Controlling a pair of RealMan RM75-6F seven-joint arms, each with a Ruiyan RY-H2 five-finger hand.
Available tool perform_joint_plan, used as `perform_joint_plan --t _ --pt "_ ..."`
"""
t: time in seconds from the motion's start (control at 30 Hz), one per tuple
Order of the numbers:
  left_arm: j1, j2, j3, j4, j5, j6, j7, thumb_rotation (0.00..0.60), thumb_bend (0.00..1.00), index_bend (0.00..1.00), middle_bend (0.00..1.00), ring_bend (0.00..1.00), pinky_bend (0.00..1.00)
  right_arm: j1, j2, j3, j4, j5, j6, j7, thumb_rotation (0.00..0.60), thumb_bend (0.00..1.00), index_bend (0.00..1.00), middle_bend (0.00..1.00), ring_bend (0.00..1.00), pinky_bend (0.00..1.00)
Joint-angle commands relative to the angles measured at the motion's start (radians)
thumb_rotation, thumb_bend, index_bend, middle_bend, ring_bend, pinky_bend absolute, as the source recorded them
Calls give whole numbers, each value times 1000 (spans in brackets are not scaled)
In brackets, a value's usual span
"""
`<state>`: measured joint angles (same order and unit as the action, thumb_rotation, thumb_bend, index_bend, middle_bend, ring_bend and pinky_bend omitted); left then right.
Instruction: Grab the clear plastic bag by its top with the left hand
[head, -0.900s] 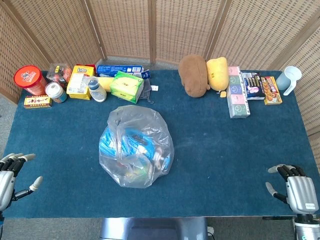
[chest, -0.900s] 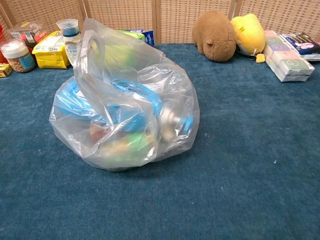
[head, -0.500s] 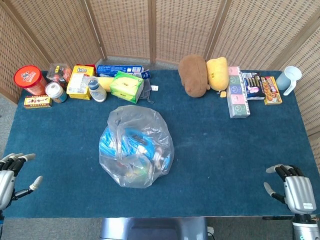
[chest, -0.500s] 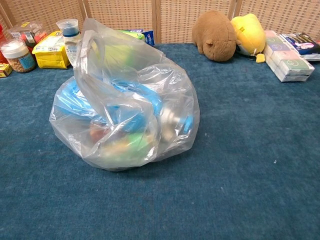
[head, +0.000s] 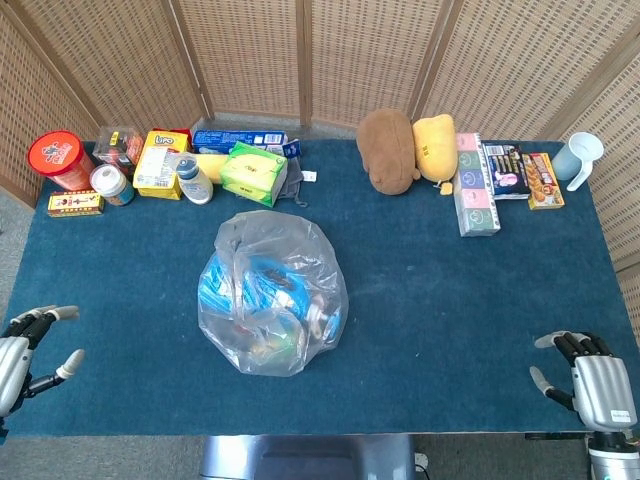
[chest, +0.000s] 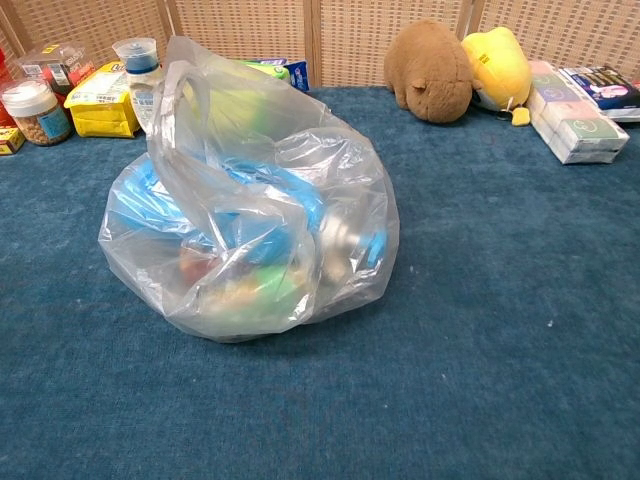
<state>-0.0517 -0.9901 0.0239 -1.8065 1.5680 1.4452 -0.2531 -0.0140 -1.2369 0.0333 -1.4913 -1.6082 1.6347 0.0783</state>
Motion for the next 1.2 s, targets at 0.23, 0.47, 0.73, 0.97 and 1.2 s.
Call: perform_joint_plan --t 0.23,0.47,0.73,0.97,1.2 --pt "-125 40 -7 19 -6 -199 -238 0 224 180 242 176 164 -11 10 0 1 10 9 5 591 286 442 454 404 281" --pt "-199 29 -21 28 25 -269 -330 0 224 180 239 172 165 -15 10 1 -1 12 12 1 593 286 442 454 404 280" --pt "-296 14 -36 21 37 -375 -417 0 225 180 239 172 165 -20 12 1 -10 12 18 -11 592 286 442 454 404 280" --pt "-380 -29 -65 20 13 -460 -460 0 224 180 239 172 166 -27 14 0 -9 14 23 -8 590 286 442 454 404 274" --pt "-467 -73 -100 20 -29 -555 -471 0 225 180 240 172 167 -34 14 2 1 20 30 5 592 287 442 454 404 271"
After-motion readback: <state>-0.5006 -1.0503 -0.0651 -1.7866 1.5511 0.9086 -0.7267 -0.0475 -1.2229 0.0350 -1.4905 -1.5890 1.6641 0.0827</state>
